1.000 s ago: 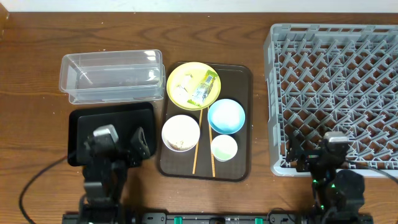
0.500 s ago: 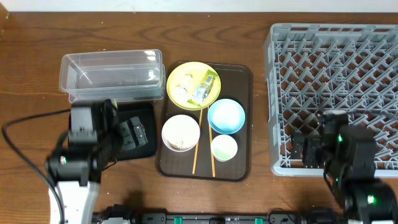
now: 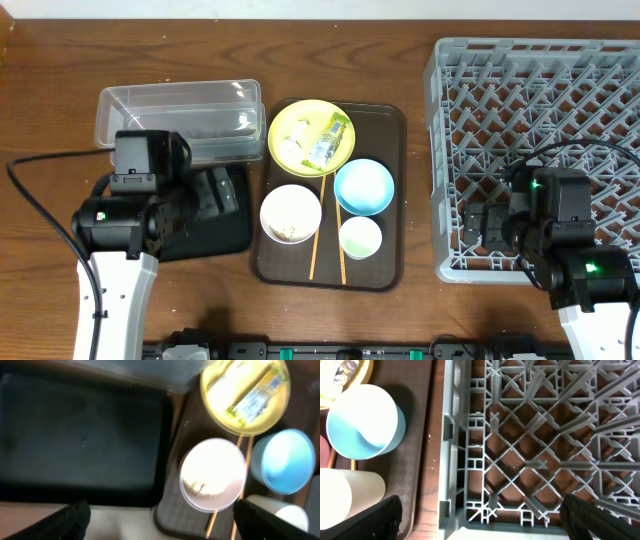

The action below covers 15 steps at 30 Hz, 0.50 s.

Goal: Sort waste into correct bins and load items into the dishwasher rack
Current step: 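Reach the left gripper to the yellow plate and grasp the snack wrapper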

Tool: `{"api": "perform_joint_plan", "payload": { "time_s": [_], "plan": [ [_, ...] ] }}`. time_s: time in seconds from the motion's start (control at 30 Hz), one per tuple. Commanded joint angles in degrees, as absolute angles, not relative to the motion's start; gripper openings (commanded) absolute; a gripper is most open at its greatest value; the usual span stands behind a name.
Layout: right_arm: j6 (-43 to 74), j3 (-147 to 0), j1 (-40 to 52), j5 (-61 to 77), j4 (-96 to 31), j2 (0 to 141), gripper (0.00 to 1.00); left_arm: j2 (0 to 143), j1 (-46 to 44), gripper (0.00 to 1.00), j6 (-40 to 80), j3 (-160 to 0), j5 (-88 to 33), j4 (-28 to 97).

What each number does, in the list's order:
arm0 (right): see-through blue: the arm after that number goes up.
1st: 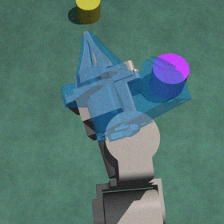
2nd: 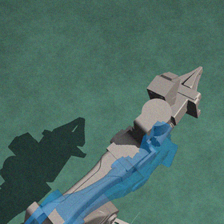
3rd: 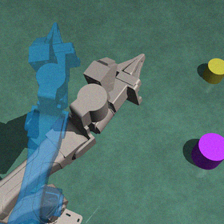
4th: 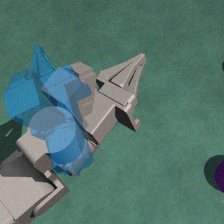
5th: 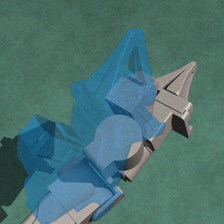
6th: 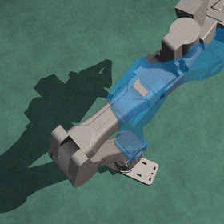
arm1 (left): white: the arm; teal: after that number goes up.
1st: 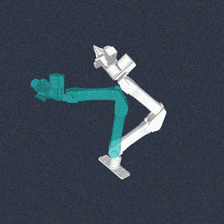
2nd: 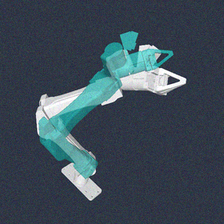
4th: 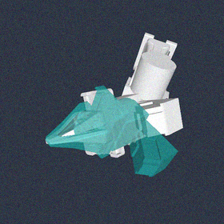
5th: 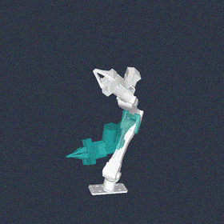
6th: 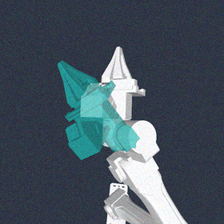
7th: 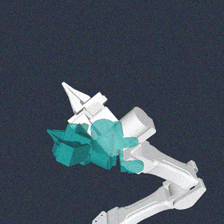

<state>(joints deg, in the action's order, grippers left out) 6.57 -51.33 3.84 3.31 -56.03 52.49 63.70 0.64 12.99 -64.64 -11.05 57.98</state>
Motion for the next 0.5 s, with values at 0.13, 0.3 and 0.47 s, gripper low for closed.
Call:
{"api": "perform_joint_plan", "payload": {
  "time_s": [0.13, 0.3, 0.47],
  "plan": [
    [7.2, -52.8, 4.9, 4.1, -56.0, 52.4, 0.99, 66.1, -3.8, 0.94, 7.0, -65.6, -12.9, 46.9],
    [7.2, -52.8, 4.9, 4.1, -55.9, 52.4, 0.99, 71.7, -10.3, 0.93, 3.7, -65.7, -12.9, 36.9],
    [7.2, -52.8, 4.8, 4.1, -56.0, 52.4, 0.99, 79.6, -16.5, 0.93, -0.4, -65.8, -12.8, 26.7]
  ]
}}
